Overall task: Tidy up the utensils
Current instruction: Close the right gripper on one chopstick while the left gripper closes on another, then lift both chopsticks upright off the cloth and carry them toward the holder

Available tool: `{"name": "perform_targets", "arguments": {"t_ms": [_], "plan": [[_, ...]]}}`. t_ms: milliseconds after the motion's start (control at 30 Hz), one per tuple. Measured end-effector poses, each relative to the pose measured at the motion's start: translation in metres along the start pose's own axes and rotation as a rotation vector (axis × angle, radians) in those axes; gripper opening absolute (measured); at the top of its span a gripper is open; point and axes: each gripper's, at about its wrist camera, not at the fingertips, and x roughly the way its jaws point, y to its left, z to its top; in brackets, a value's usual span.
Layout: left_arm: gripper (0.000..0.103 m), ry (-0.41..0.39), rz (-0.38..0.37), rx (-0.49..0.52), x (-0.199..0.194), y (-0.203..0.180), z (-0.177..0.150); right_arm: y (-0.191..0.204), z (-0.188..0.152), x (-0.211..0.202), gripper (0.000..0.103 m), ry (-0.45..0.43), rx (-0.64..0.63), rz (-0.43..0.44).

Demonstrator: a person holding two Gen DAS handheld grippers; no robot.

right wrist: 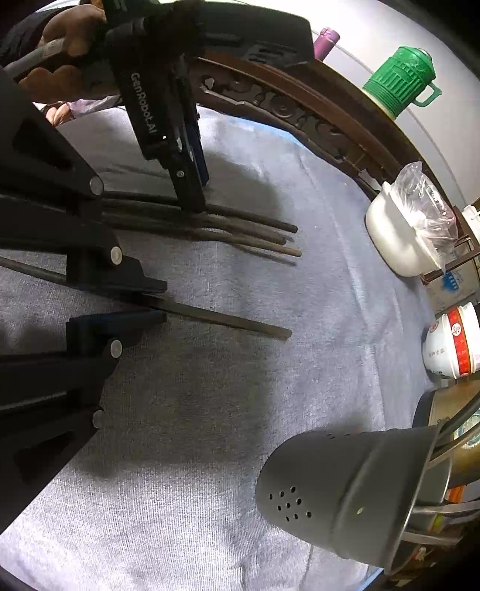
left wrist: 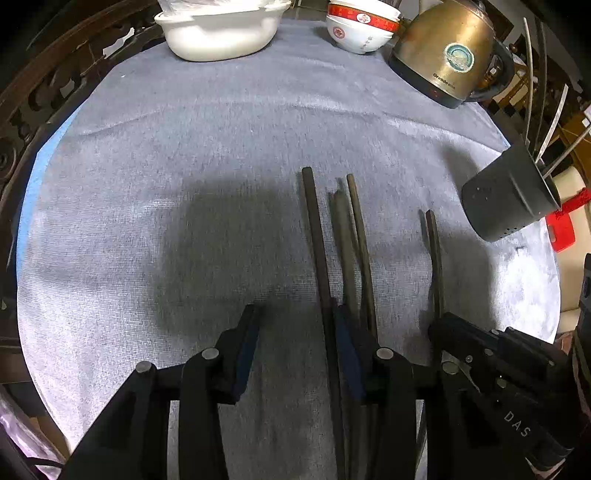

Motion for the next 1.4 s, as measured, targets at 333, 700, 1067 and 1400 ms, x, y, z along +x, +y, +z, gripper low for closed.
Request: {"name": "perform_targets", "arguments": {"t_ms": [333,700,1067,1400], "plan": [[0.006,0.084,-0.017,0.06,-0.003,-0.001,-0.01,0.012,0.006,0.003,0.01,0.081,-0.09,-0.063],[0.031,0.176,-0.025,0.009,-0.008,0.013,0.006,0.0,0.031,0.015,0.013,0.213,0.015,-0.06],[0.006,0.196,-0.053,0.021,0.002,0.009,0.035,0.018,0.045,0.024,0.007,0.257,-0.065,-0.14],[0.006,-0.123,-0.151,-0.125,-0.066,0.053,0.001,0.025,0.003,-0.062,0.006,-0.142,-0.021,-0.105]]}}
